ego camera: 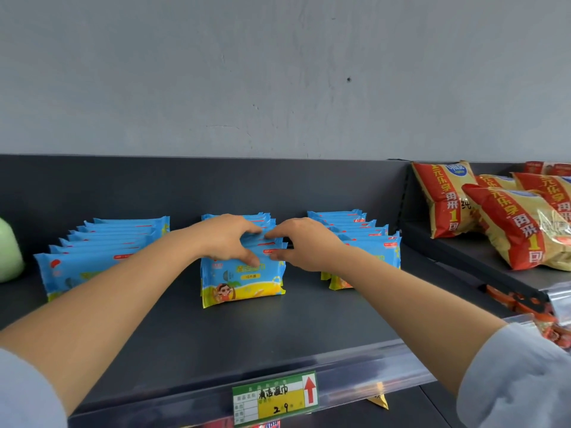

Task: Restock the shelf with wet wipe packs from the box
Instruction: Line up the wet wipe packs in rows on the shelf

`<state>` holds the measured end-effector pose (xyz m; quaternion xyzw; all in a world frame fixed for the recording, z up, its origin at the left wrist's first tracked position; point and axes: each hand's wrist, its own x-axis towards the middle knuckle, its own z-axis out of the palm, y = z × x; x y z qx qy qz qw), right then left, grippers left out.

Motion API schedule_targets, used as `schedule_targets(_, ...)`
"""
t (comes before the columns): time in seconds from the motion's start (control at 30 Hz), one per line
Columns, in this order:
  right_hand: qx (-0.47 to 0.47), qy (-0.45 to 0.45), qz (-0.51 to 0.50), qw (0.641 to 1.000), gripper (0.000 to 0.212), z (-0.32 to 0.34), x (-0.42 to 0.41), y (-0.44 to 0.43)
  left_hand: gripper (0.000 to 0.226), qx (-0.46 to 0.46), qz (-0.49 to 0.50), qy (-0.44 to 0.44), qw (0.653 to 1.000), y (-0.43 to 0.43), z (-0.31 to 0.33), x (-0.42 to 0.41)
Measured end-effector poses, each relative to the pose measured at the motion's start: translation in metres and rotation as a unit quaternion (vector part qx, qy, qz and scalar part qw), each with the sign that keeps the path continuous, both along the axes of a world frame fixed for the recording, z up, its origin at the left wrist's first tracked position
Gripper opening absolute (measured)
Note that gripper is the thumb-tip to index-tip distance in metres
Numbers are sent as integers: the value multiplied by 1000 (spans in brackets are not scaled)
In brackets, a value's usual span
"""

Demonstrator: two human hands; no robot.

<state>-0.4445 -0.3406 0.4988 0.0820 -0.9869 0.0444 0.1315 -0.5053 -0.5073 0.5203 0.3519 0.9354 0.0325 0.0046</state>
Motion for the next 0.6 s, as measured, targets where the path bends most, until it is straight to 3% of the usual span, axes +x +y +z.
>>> schedule_targets(0.43, -29, 38, -7, 999, 50, 11, 20, 20, 77, 17, -8, 37, 999, 13, 2, 11)
schedule_targets(0.6, -55, 62, -56, 995, 53, 18, 40, 49, 75, 40, -40, 51, 997, 36, 5, 25)
